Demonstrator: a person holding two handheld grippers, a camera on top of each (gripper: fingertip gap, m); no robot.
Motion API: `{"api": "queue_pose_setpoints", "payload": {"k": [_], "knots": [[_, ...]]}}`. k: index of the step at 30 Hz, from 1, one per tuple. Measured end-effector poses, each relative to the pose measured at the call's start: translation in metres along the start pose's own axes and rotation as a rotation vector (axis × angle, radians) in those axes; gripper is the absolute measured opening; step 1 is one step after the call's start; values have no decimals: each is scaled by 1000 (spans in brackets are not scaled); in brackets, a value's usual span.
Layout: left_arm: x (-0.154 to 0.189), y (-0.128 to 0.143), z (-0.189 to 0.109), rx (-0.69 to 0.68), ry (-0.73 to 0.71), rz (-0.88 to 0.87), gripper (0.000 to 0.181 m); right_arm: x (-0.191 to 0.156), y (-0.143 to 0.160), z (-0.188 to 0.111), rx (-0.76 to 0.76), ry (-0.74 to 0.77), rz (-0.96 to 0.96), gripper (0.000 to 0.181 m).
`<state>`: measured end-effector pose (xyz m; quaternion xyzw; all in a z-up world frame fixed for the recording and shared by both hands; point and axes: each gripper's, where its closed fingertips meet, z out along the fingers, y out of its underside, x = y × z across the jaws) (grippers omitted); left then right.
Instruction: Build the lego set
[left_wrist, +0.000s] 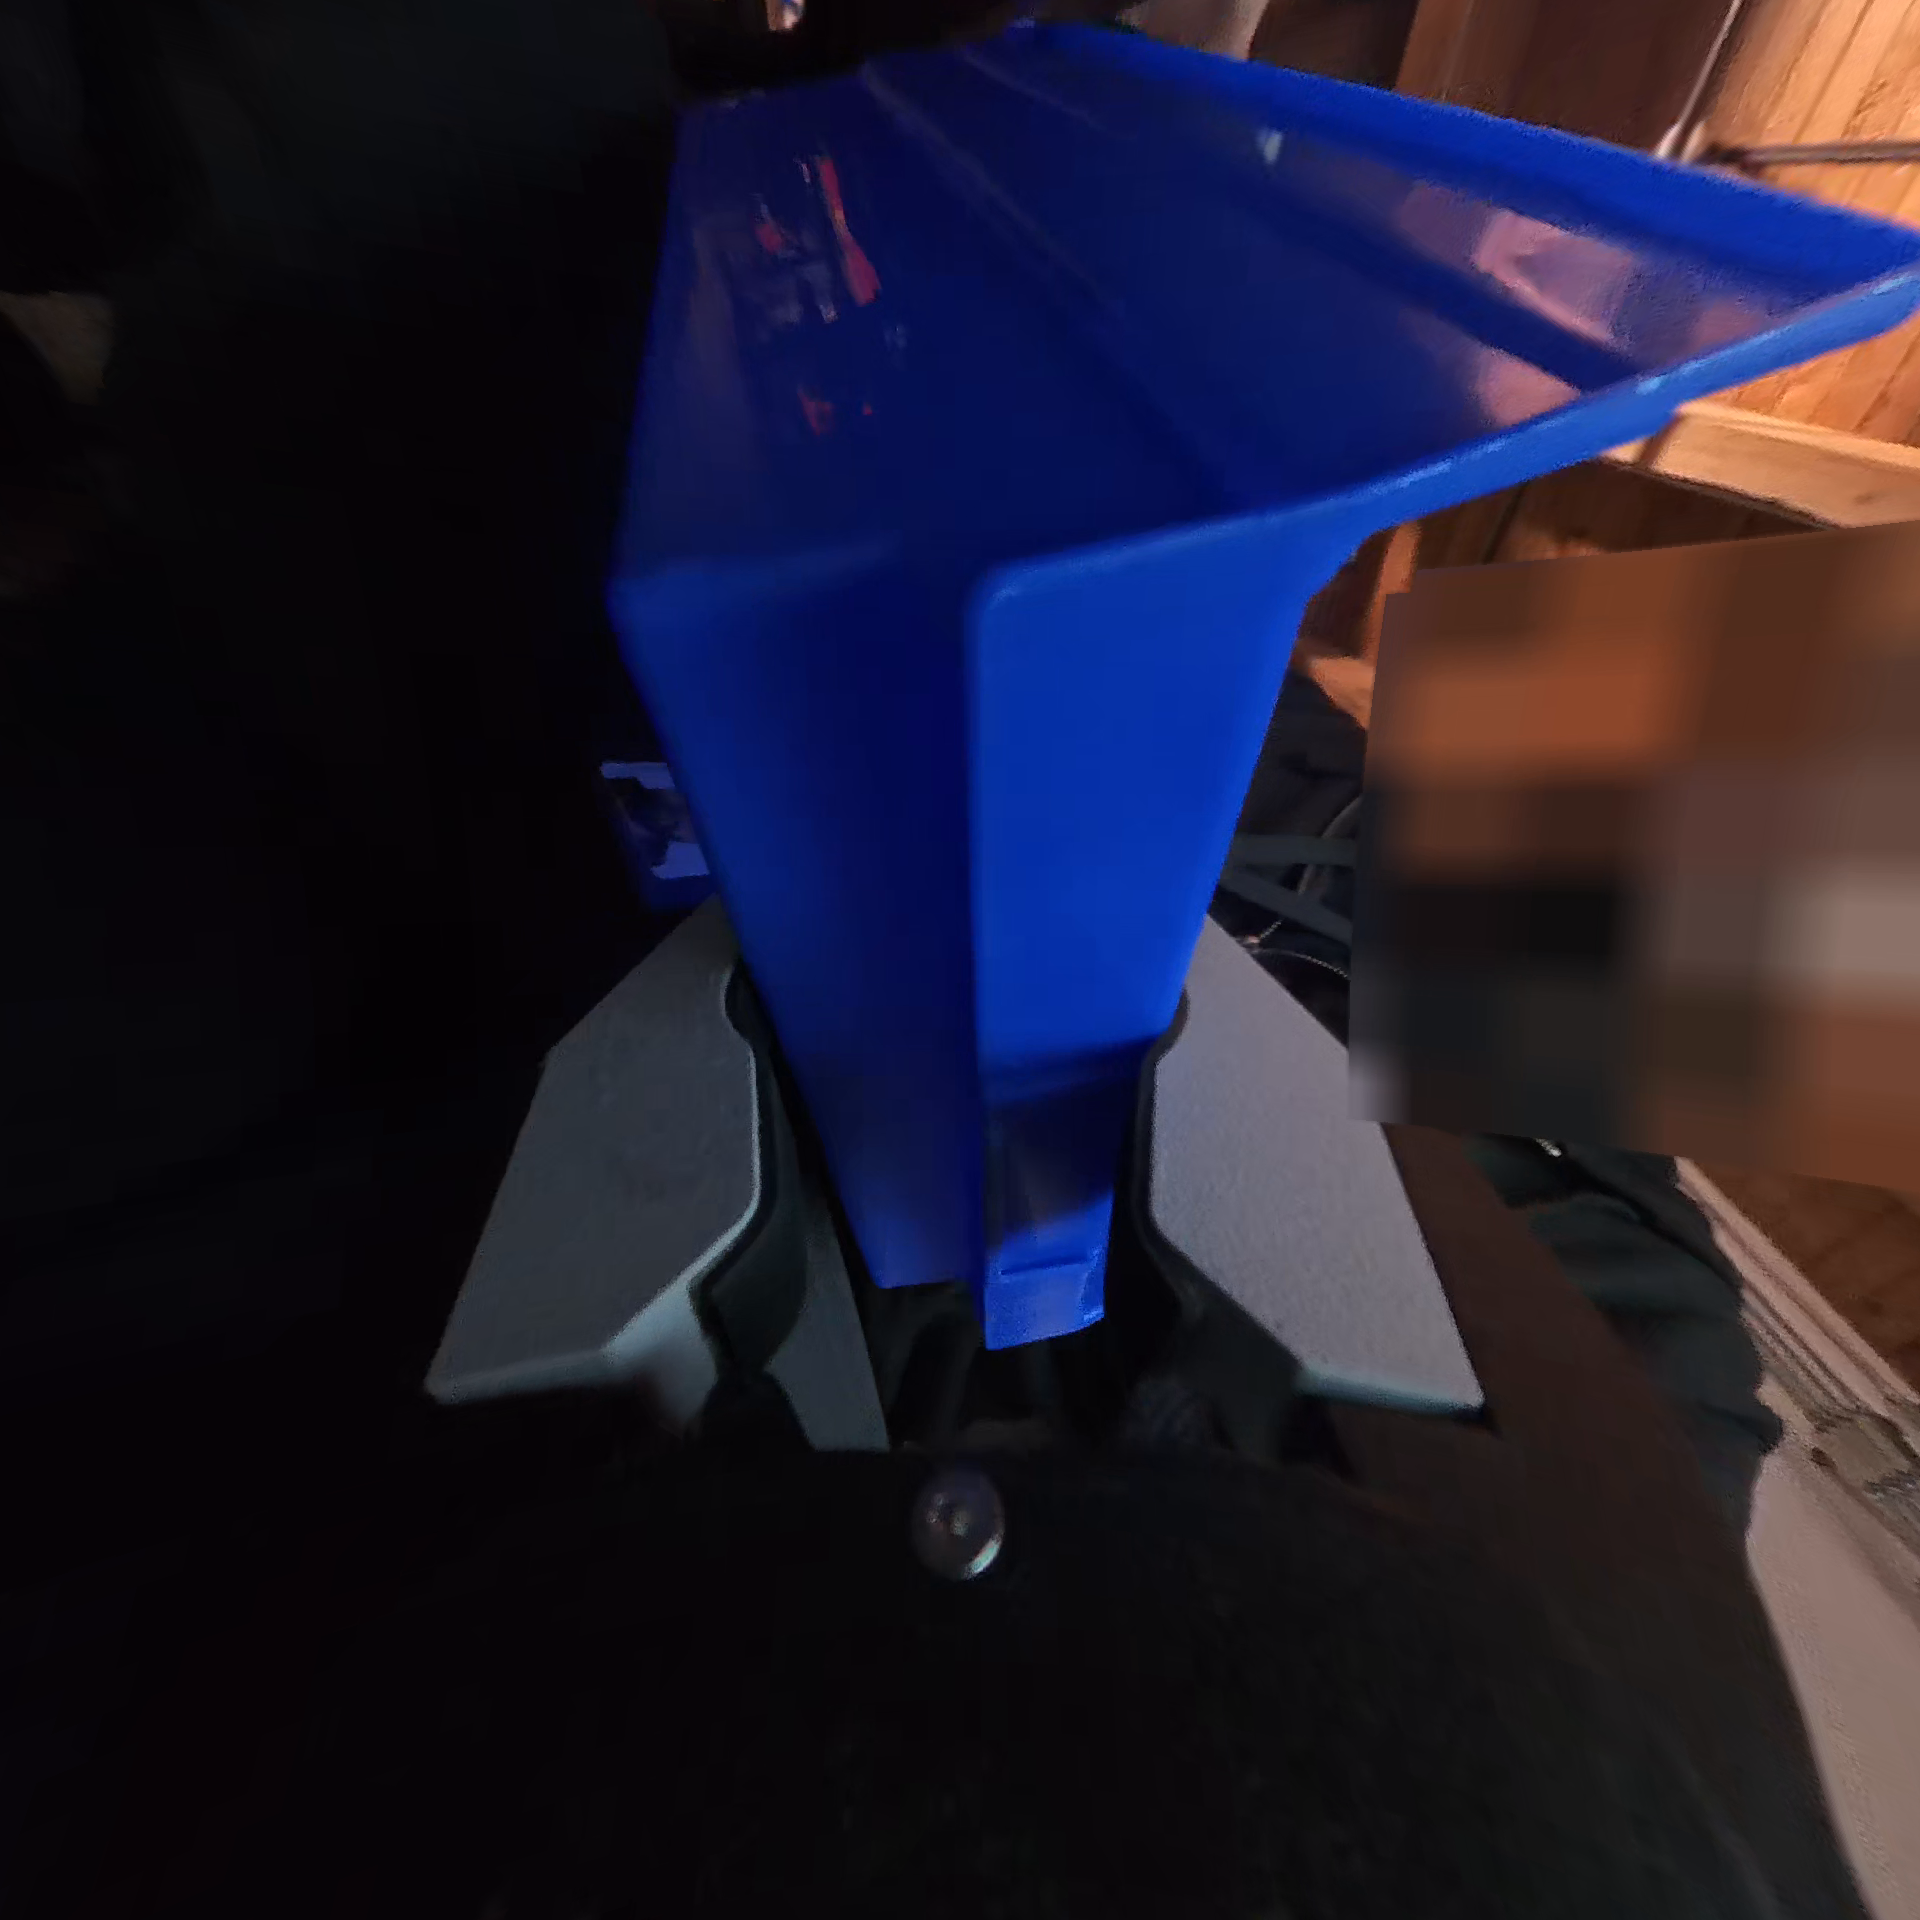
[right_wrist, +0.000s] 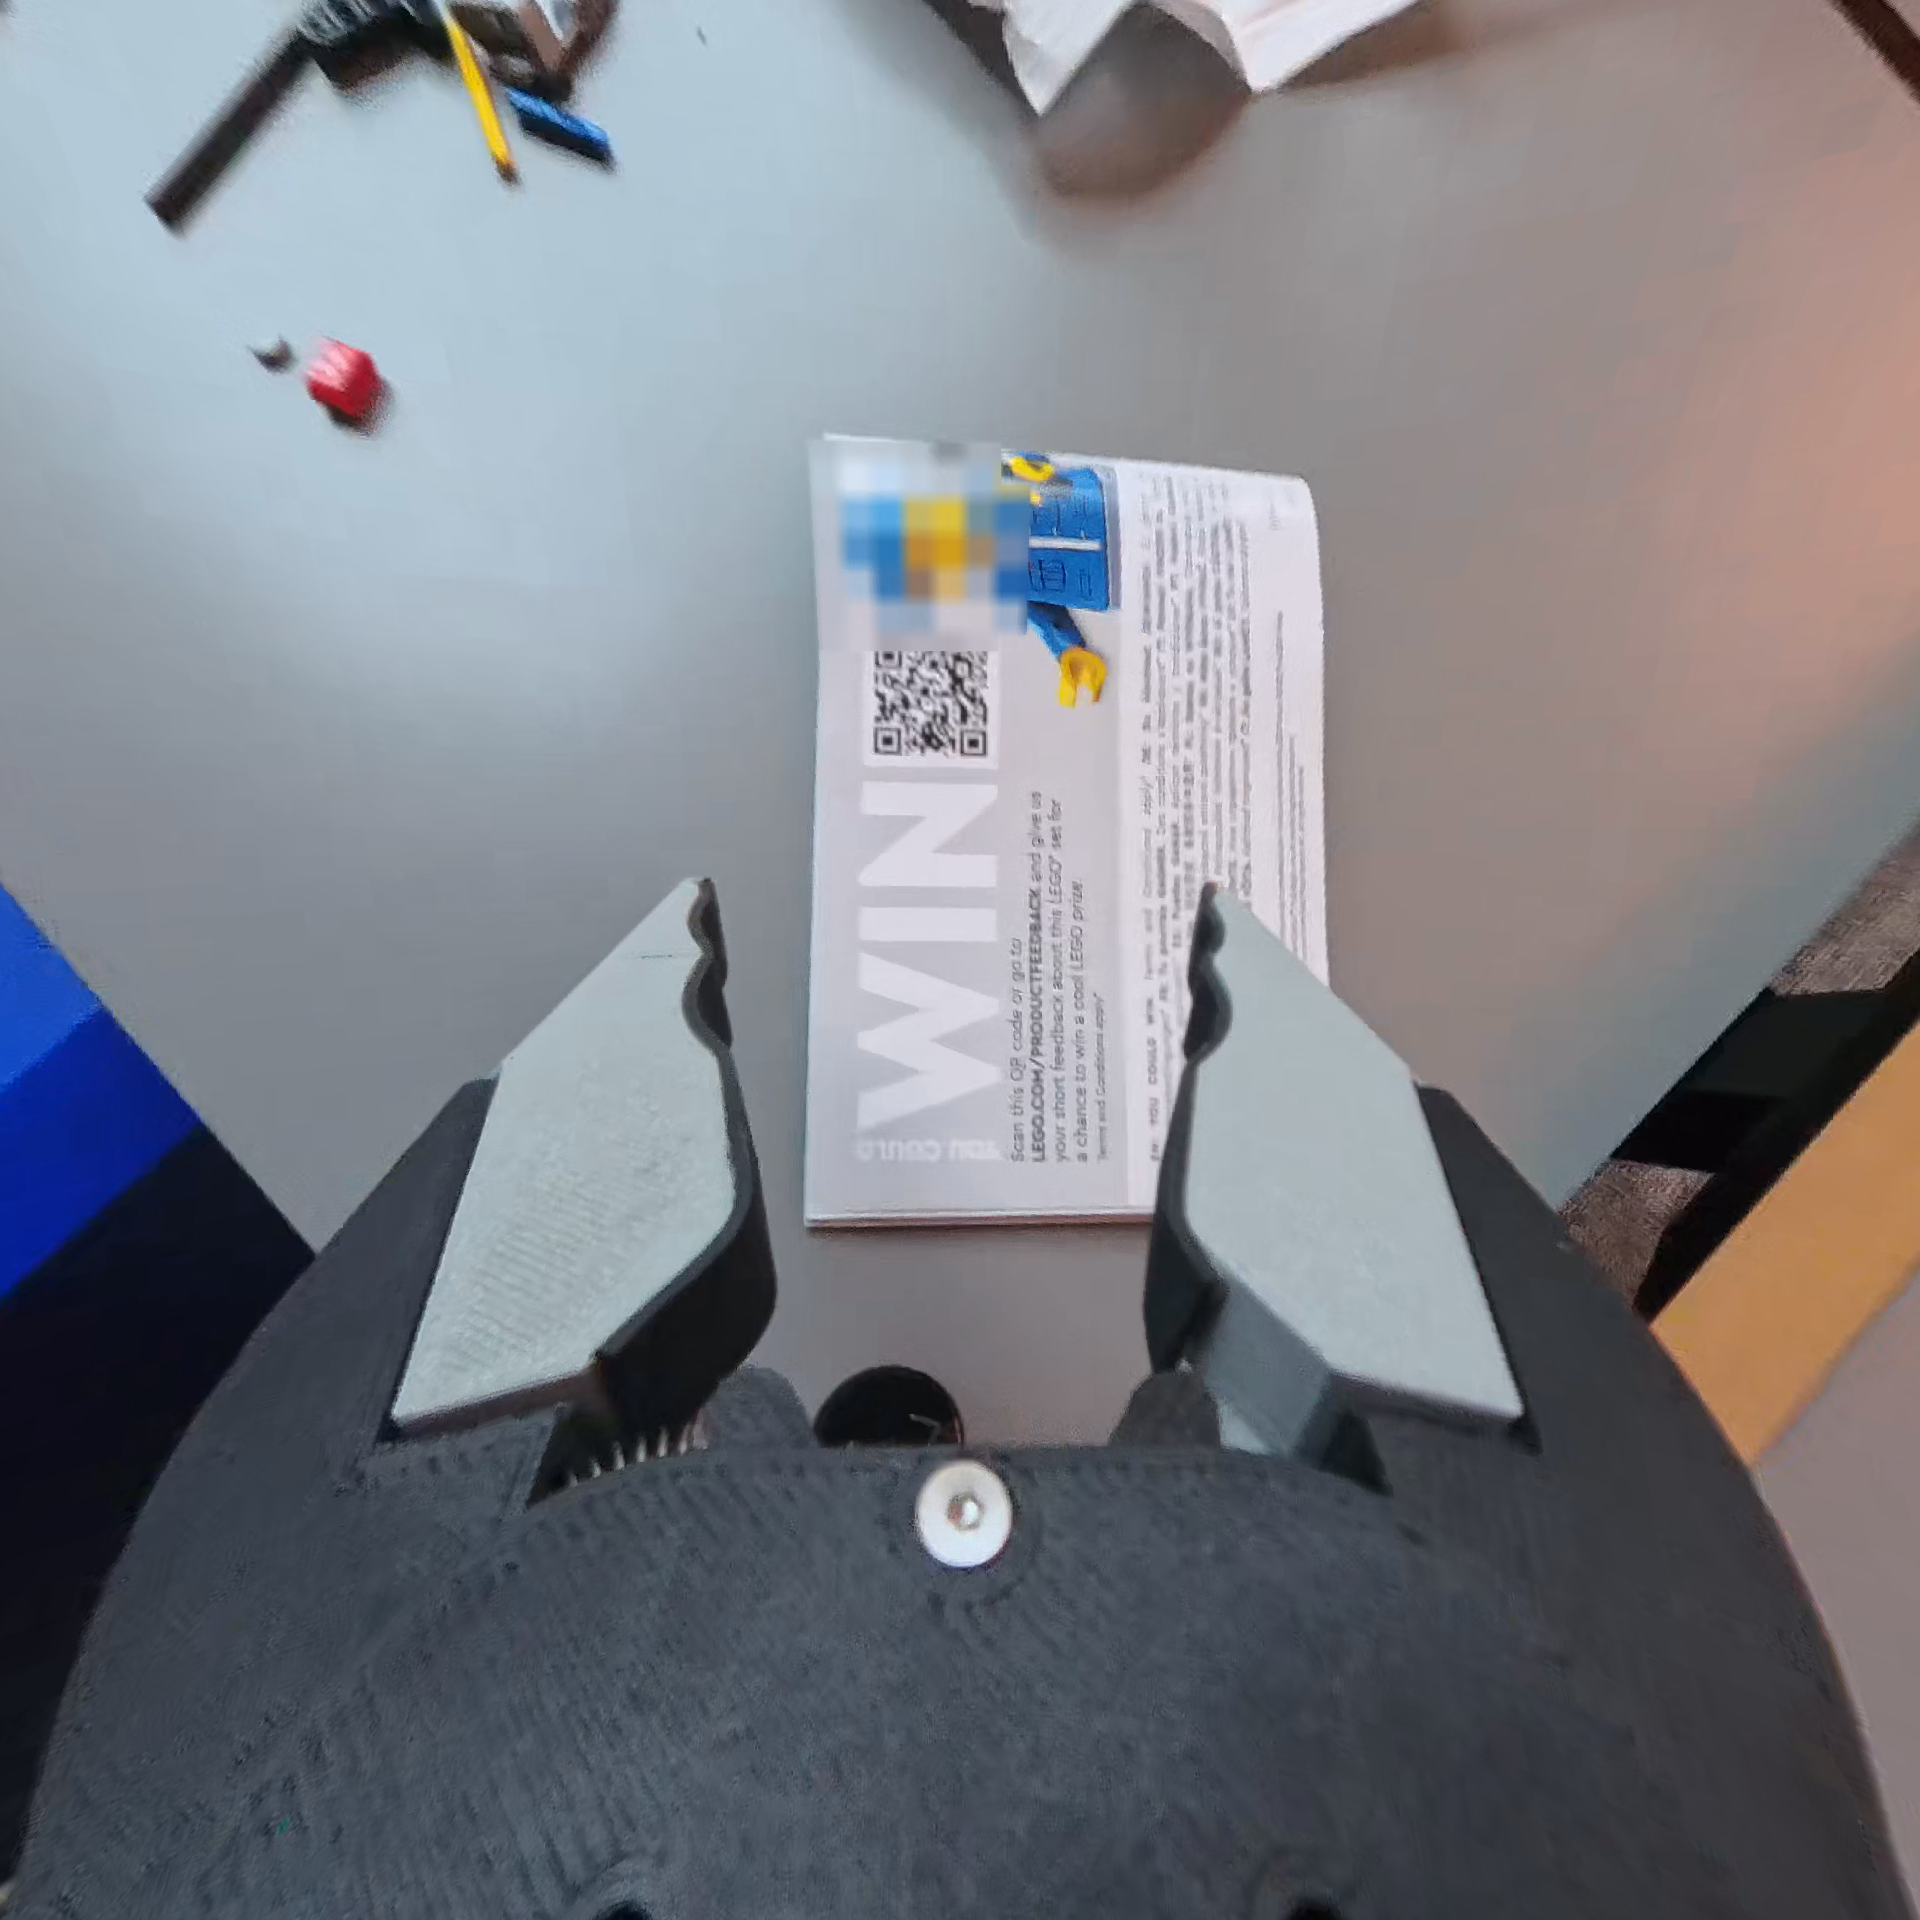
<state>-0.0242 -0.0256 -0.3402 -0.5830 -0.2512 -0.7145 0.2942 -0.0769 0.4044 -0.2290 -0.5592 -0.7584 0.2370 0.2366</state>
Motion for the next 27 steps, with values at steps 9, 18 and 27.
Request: {"api": "queue_pose_setpoints", "payload": {"k": [9,18,27], "knots": [[0,-2,-14,-8,-46,74,70,46,10,16,-36,-108,206,101],[3,-4,-26,17,-54,98,69,75,23,51,-312,-93,141,105],[3,0,-43,30,-44,91,70,59,4,59,-138,-92,118,38]]}}
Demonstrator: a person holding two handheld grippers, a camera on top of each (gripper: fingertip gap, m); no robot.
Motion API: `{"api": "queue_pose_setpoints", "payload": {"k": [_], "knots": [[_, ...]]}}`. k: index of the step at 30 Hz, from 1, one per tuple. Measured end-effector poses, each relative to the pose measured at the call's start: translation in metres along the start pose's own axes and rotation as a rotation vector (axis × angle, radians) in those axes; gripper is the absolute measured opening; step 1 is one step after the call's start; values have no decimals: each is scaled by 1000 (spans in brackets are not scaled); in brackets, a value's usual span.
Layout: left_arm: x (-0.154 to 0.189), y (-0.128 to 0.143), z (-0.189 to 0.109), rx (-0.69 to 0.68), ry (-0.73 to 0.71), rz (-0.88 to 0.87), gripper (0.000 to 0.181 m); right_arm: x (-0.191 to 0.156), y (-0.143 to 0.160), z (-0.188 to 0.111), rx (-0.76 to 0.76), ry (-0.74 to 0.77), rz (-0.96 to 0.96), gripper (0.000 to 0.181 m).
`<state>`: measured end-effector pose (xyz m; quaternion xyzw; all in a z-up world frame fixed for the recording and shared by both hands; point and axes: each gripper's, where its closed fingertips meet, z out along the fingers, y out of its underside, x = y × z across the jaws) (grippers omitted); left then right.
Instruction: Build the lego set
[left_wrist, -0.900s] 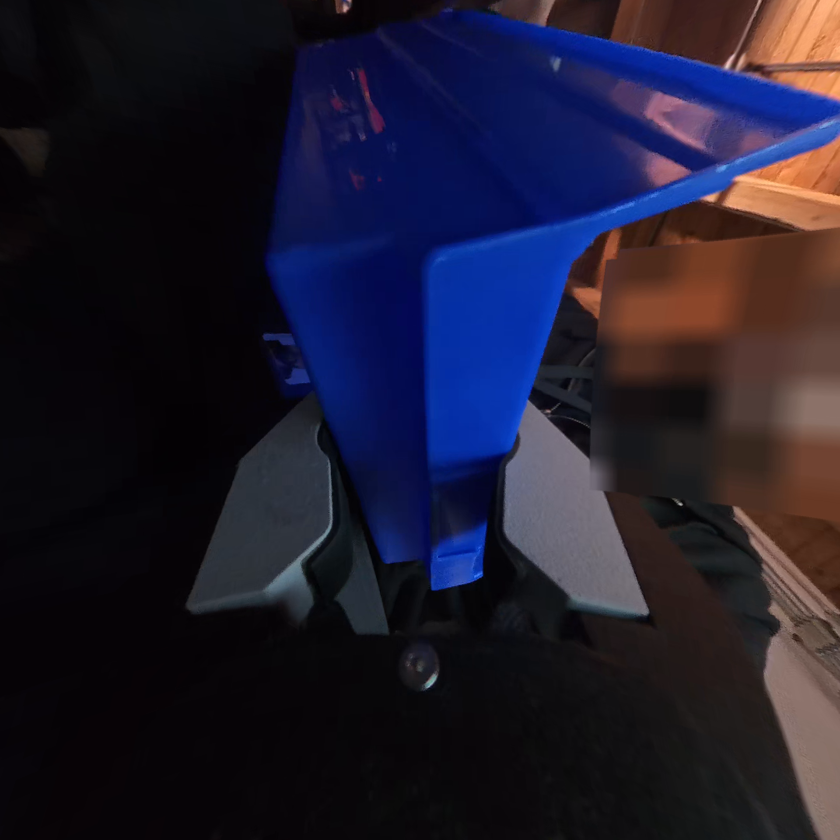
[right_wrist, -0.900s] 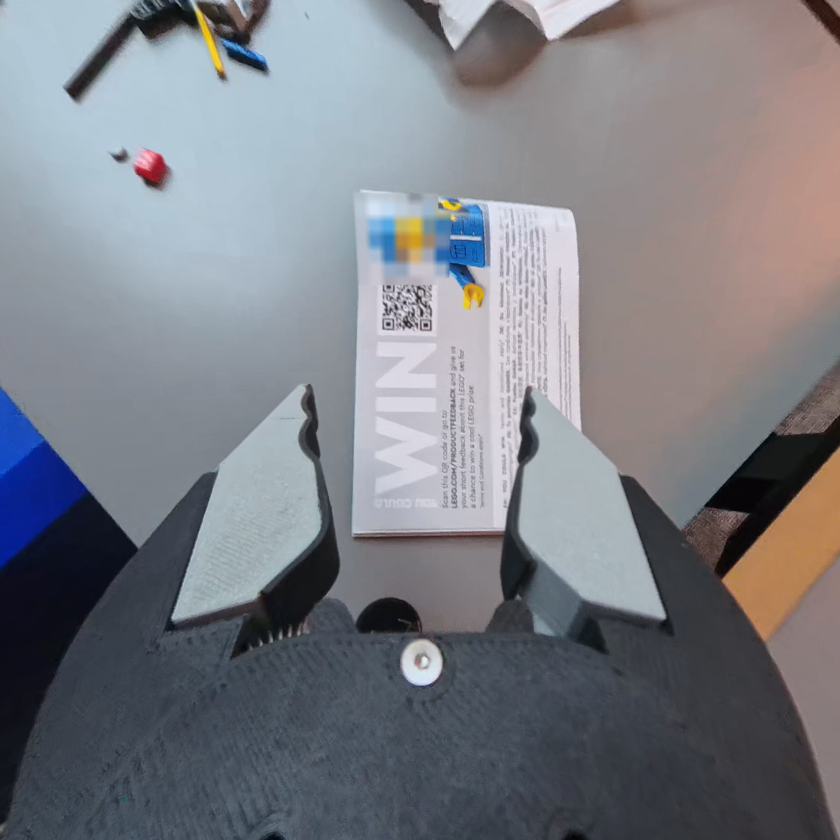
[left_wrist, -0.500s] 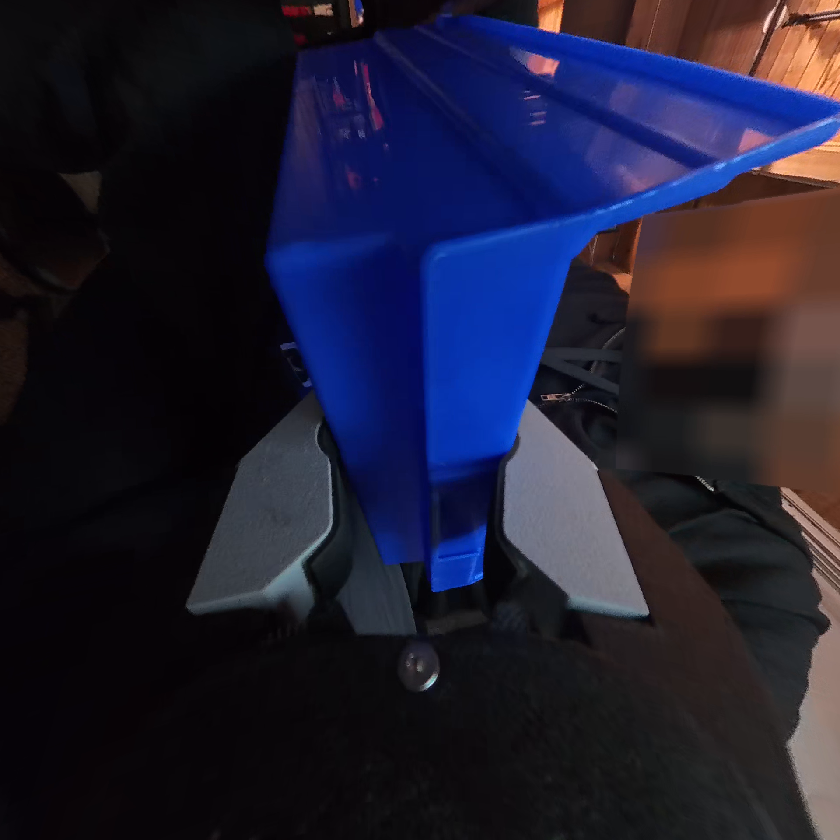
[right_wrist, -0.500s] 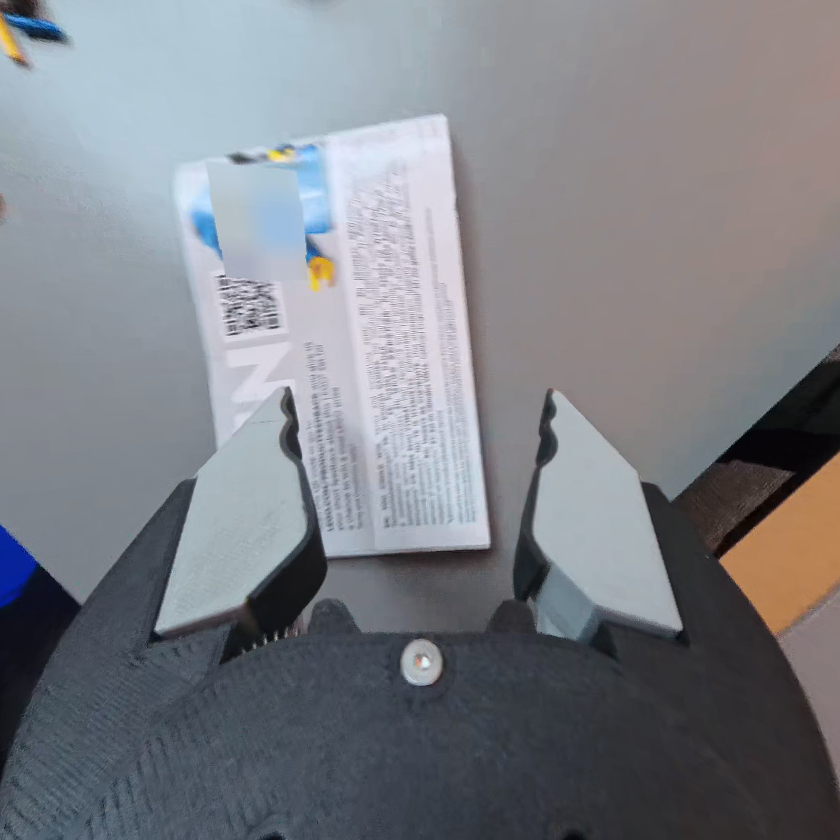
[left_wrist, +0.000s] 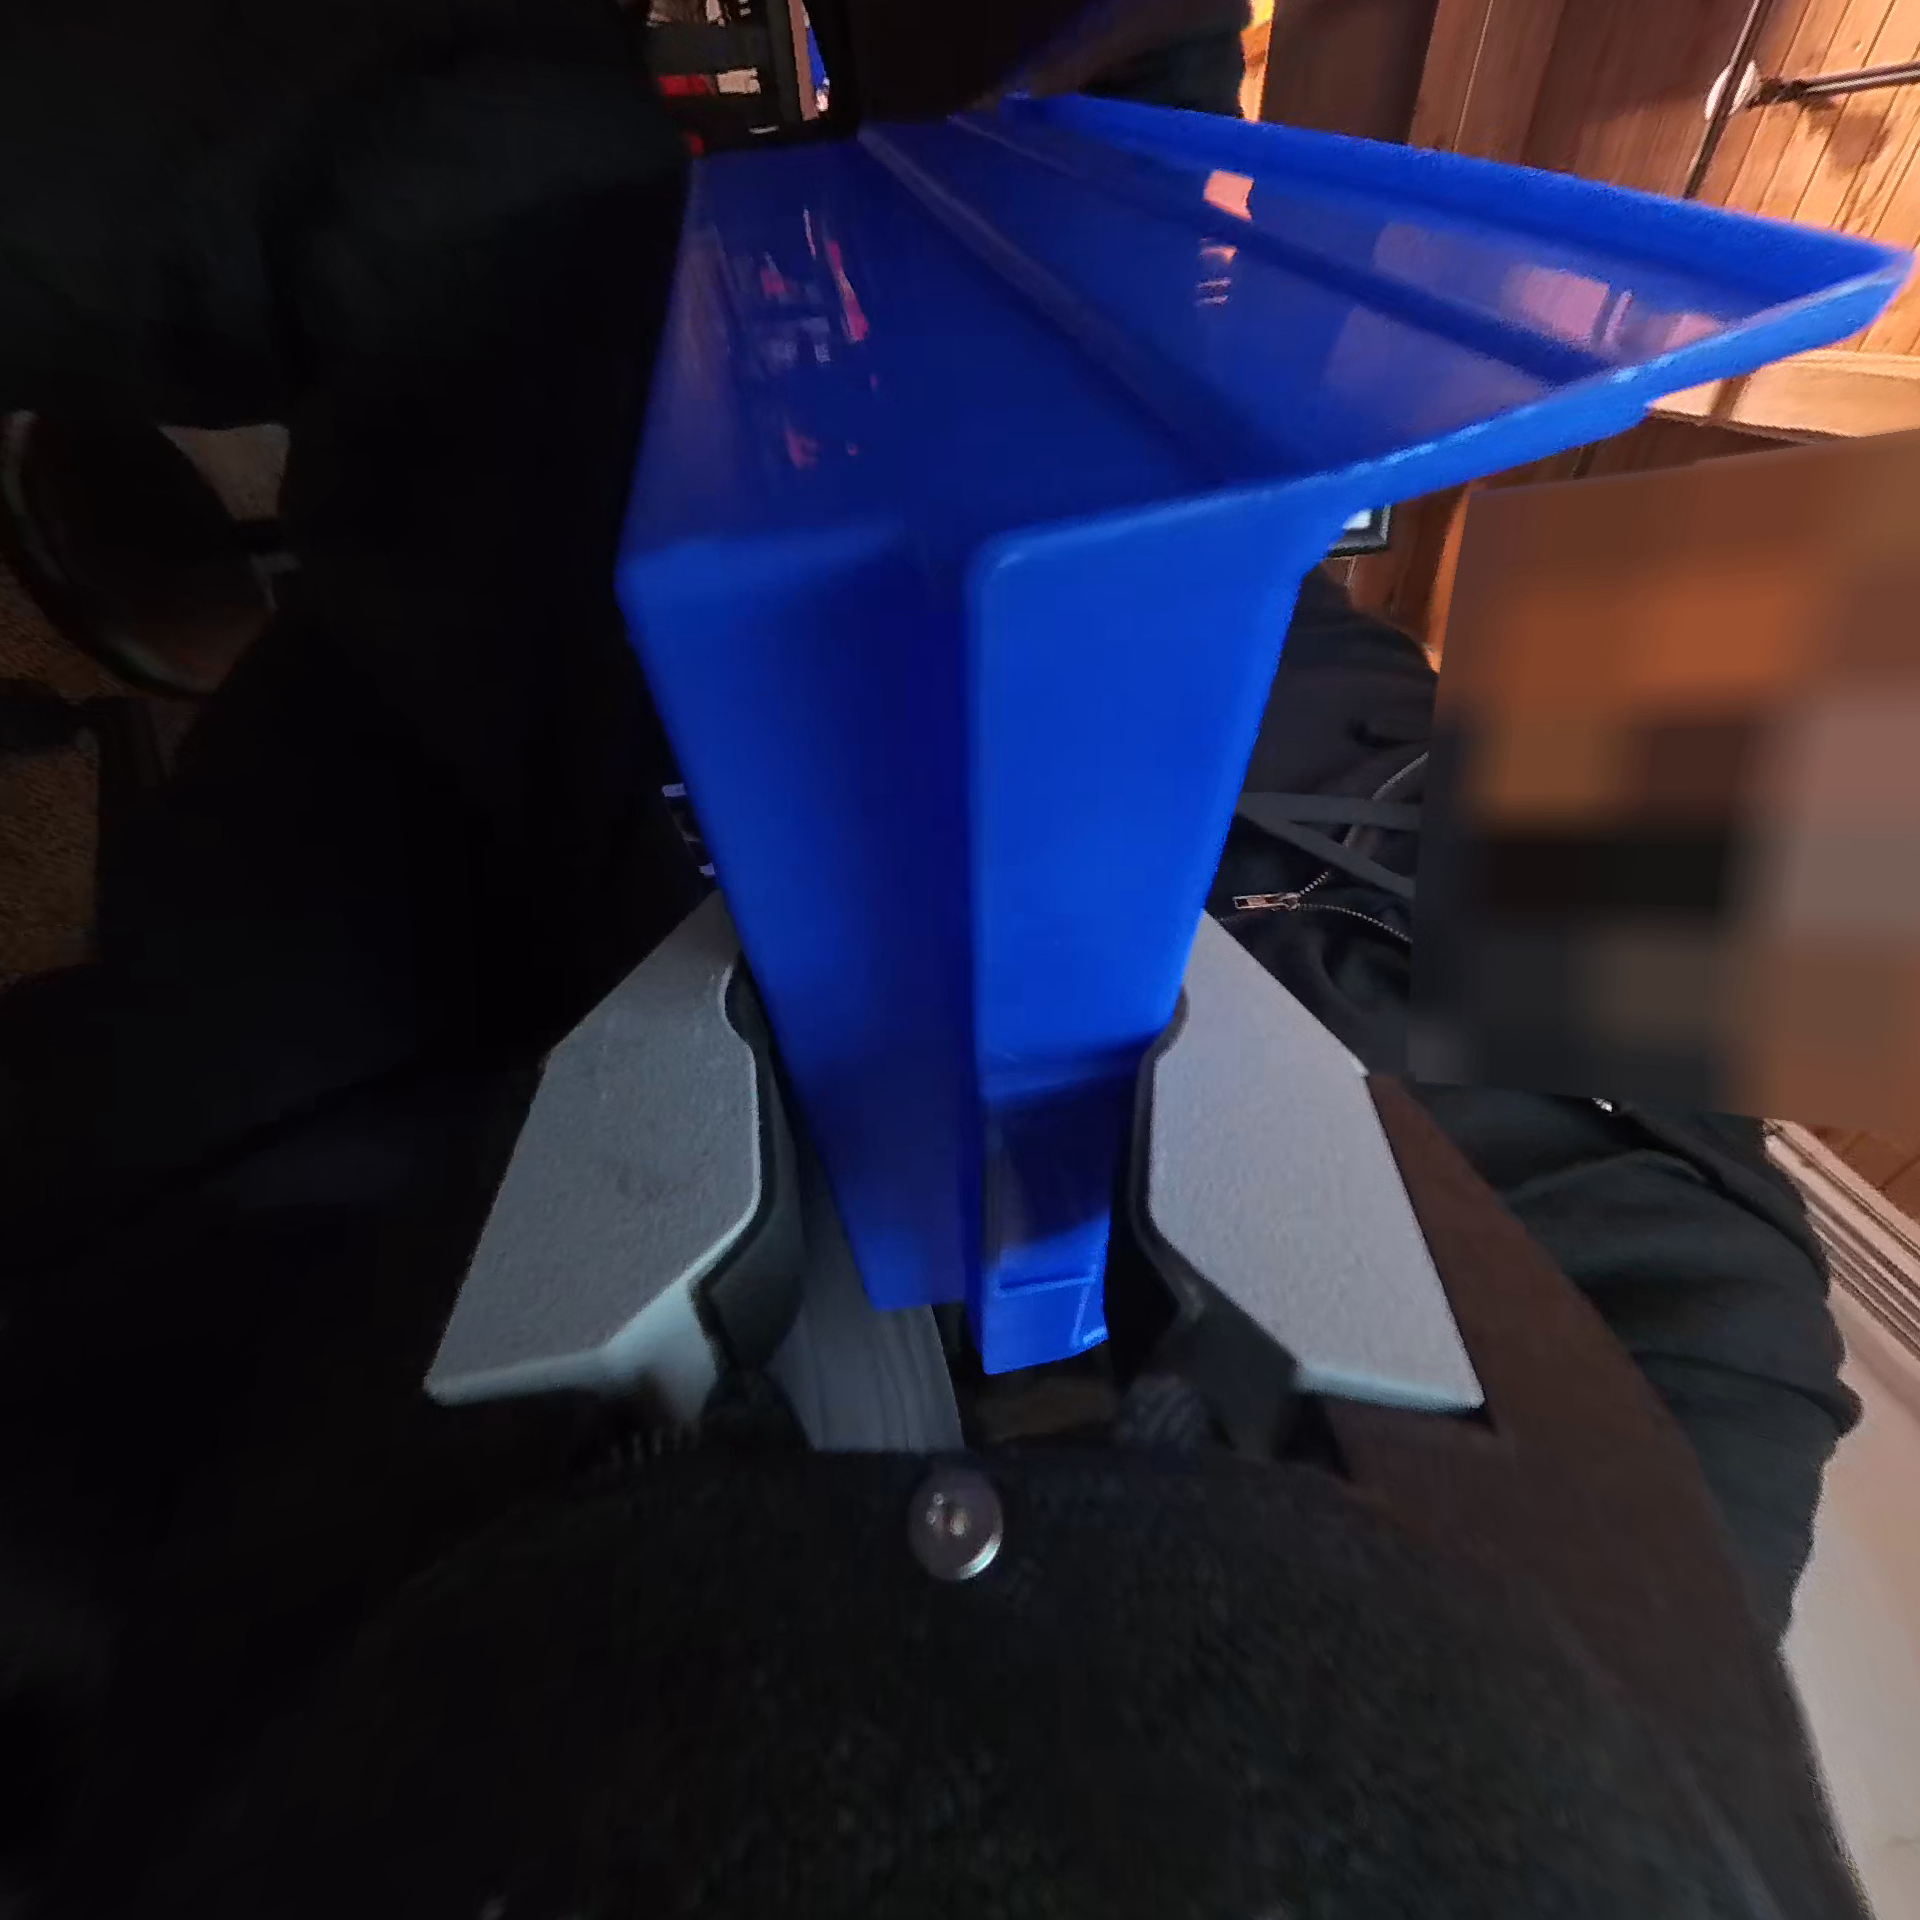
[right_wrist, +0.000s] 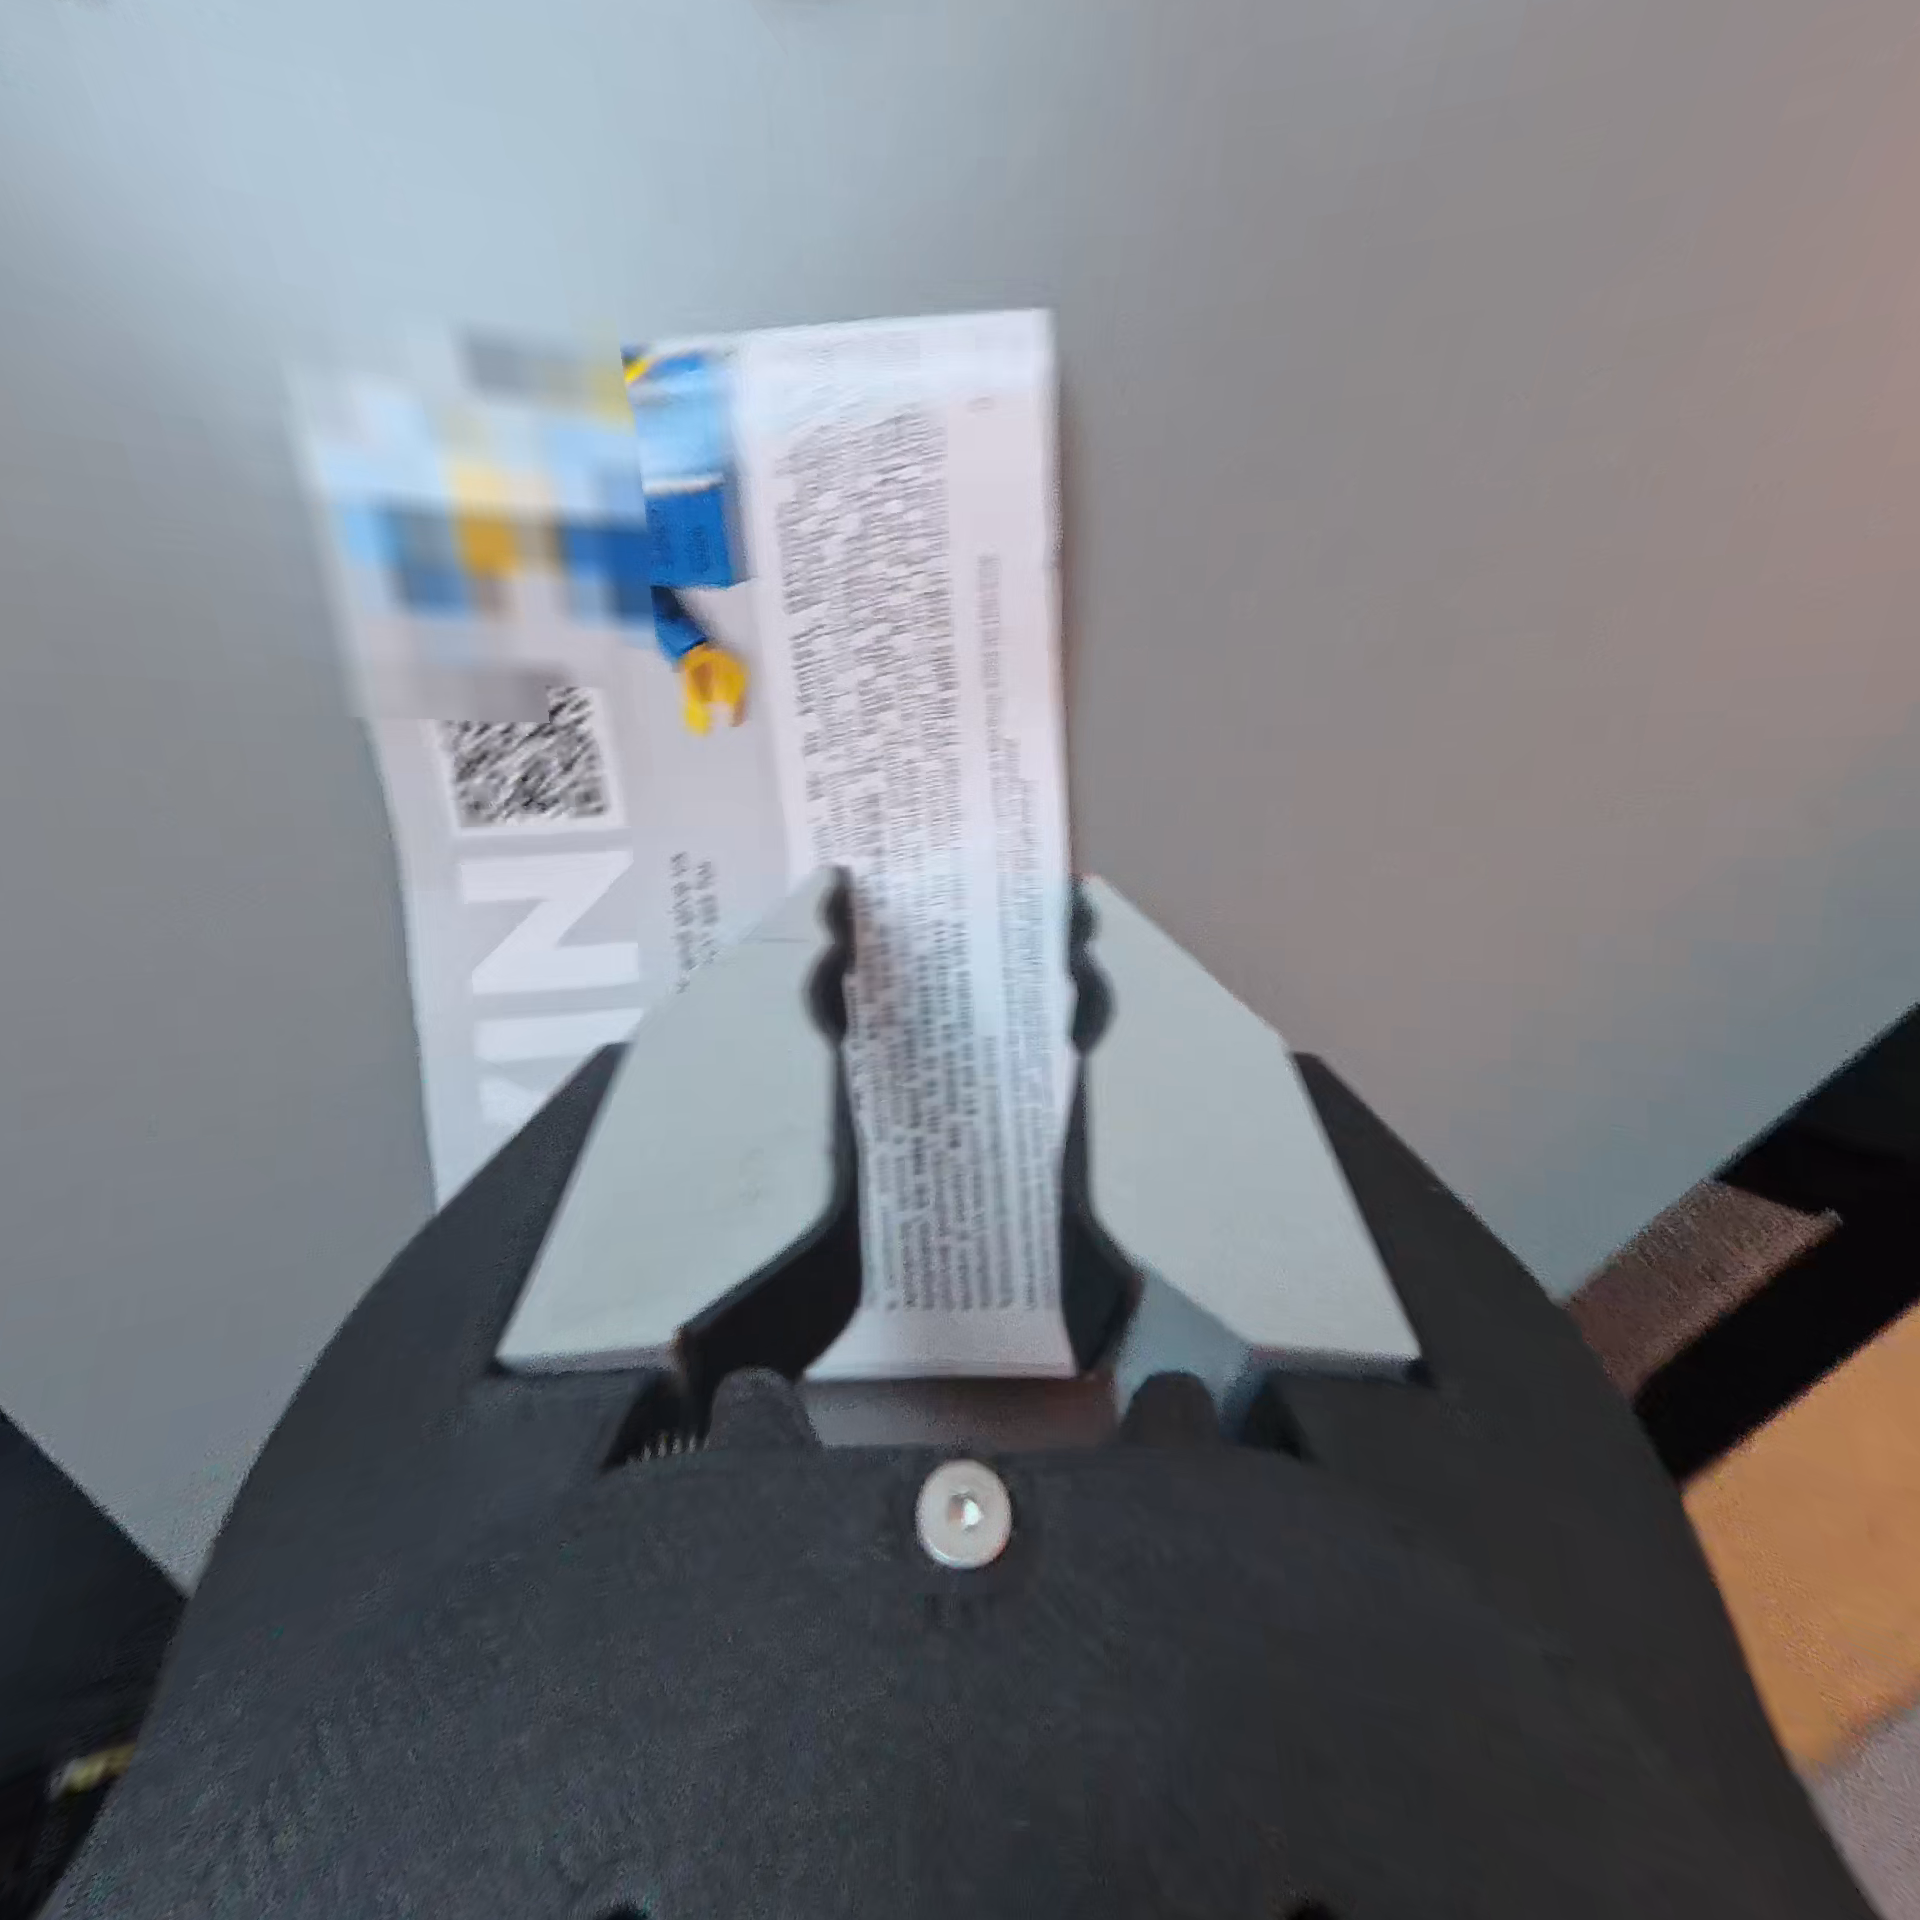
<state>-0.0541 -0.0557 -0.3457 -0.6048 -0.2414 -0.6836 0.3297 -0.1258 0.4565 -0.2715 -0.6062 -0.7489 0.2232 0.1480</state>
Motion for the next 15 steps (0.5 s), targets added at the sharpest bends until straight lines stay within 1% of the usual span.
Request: {"api": "queue_pose_setpoints", "payload": {"k": [1,2,5,6,7,8,9,12,13,15], "knots": [[0,0,0,0,2,-1,70,-3,-4,2,39,-14,7,15],[0,-1,1,-3,0,6,70,-5,-6,4,58,-23,10,2],[1,-3,3,-2,-1,12,70,-8,-8,4,40,-29,30,0],[1,-3,2,1,0,11,70,-16,-8,3,2,-66,39,1],[1,-3,2,5,1,10,70,-25,-6,-1,-56,-111,51,25],[1,-3,1,4,2,10,70,-33,-3,-6,-105,-125,44,52],[1,-3,1,2,2,11,70,-38,0,-13,-127,-93,1,67],[0,-4,1,8,5,15,70,-60,11,-32,-95,43,-156,98],[0,-4,1,10,6,16,70,-69,19,-33,-90,56,-168,106],[1,-5,1,12,5,20,70,-81,36,-26,-130,77,-196,109]]}}
